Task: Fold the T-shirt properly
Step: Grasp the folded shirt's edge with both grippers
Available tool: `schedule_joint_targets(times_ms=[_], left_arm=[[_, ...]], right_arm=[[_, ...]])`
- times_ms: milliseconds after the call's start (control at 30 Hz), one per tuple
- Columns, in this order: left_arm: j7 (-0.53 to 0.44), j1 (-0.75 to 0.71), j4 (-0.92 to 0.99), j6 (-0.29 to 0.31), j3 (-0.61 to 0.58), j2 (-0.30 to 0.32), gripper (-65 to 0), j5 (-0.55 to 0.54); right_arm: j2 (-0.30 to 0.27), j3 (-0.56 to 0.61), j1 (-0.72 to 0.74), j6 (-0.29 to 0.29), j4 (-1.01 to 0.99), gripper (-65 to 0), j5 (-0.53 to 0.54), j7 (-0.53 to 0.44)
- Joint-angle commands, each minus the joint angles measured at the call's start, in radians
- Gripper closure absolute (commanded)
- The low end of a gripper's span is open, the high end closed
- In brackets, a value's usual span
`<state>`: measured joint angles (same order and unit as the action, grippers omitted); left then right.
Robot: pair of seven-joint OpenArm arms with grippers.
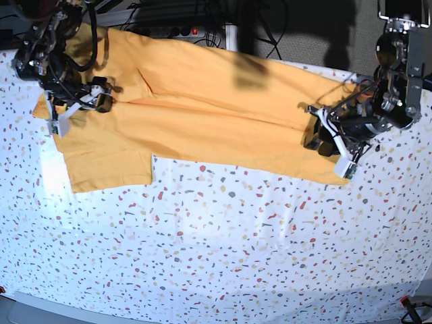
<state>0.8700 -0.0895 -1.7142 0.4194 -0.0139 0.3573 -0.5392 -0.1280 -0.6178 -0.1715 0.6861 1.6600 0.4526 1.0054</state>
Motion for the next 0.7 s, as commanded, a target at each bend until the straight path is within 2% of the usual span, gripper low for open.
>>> schedule_joint_targets(times_ms=[0,133,200,433,667], left_arm=[[-0.012,-0.003,-0.007,0.003,0.006,0.011,-21.5,-0.01],[-0.031,-0.021,0.063,0.003,0.006,0.011,-21.5,-0.01],[-0.033,-0.013,0.118,0.003,0.006,0.009,-21.5,-0.01],[-0.034,0.016,0.285,0.003,0.006,-0.003,-21.5,-0.01],[-0.032,0.026,0.314,0.003,0.006,-0.036,-21.5,-0.01]], right_arm=[[-0.01,0.009,0.008,0.012,0.002,-32.1,0.012,-0.01],[-0.011,0.046,0.009,0.012,-0.016,-32.1,-0.055,-0.04],[-0.011,0.059,0.011,-0.01,-0.019,-32.1,-0.087,-0.062],[-0.012,0.089,0.068,-0.02,-0.028,-32.1,-0.118,-0.075],[-0.021,0.146,0.194,-0.022,-0.215,-32.1,-0.156,-0.076]])
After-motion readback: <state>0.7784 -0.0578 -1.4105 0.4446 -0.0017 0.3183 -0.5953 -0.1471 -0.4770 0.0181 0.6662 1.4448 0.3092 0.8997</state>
